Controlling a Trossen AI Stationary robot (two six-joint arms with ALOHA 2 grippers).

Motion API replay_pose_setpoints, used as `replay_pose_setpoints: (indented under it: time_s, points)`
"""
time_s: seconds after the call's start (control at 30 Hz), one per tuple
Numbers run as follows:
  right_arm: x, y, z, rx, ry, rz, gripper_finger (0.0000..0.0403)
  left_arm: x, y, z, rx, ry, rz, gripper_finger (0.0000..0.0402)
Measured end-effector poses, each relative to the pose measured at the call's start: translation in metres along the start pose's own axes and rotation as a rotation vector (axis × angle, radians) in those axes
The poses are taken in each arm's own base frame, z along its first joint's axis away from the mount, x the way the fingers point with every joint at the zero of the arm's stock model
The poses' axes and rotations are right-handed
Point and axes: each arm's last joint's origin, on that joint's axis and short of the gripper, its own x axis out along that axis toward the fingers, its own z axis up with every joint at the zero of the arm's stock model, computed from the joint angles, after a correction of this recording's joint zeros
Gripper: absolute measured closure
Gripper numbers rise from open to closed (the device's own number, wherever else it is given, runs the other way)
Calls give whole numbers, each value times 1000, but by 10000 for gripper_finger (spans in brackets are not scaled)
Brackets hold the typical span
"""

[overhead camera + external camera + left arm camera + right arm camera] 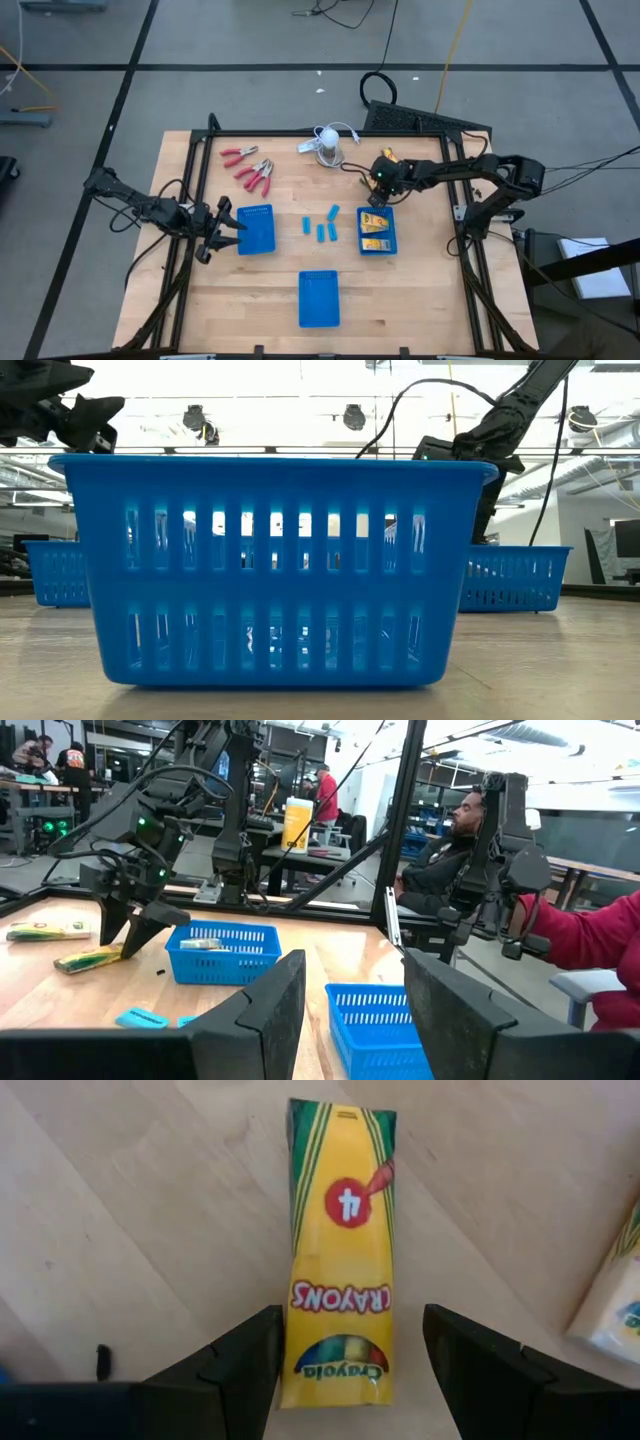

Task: Pick & Place School Supplies
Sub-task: Put the yellow crayon box into the top right blue bin

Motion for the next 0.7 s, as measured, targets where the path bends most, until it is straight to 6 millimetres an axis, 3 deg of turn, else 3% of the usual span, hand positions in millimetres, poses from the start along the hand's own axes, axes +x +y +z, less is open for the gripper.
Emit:
replay_pose_setpoints:
  time_s: [0.27, 0.7]
  points:
    - [5, -3, -12, -13, 13, -6, 186, 0, 0, 0, 0, 0, 1, 229]
    - [5, -1, -7, -46, -51, 10, 257, 0, 0, 0, 0, 0, 0, 229]
